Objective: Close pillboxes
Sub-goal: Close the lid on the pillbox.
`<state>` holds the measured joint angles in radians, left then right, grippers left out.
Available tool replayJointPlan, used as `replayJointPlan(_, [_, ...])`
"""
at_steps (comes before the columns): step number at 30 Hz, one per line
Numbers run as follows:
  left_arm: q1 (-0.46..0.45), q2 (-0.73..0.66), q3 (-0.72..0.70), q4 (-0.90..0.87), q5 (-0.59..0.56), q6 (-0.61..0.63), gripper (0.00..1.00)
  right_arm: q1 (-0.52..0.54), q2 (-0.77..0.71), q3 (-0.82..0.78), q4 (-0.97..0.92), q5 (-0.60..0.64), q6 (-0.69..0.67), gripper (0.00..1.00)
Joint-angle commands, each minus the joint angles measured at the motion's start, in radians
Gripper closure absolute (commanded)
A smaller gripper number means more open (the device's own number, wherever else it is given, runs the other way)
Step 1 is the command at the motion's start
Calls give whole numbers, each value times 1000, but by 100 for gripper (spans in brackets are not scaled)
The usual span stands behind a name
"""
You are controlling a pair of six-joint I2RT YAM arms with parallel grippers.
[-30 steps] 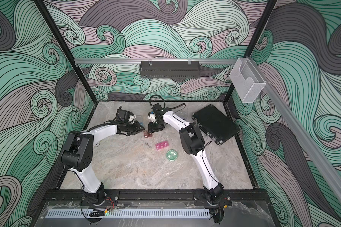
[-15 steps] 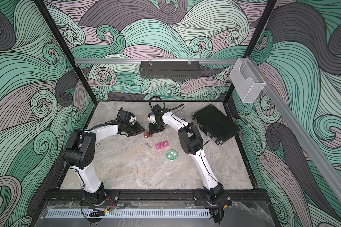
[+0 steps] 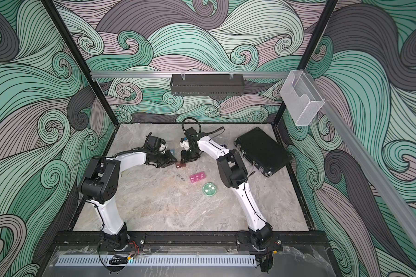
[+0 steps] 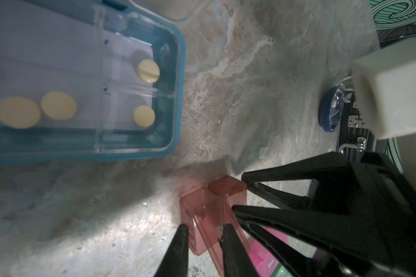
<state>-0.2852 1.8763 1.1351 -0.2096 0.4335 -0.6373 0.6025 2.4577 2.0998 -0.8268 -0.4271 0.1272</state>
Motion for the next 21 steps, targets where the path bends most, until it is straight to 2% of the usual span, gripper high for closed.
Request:
replayJointPlan(1, [-18,23,16,-11,-6,14,74,0,37,18,-11,11,7,63])
replayJointPlan(21, [-58,110,25,-45,-49,50,73,-2,52,11,-15,9,15,65])
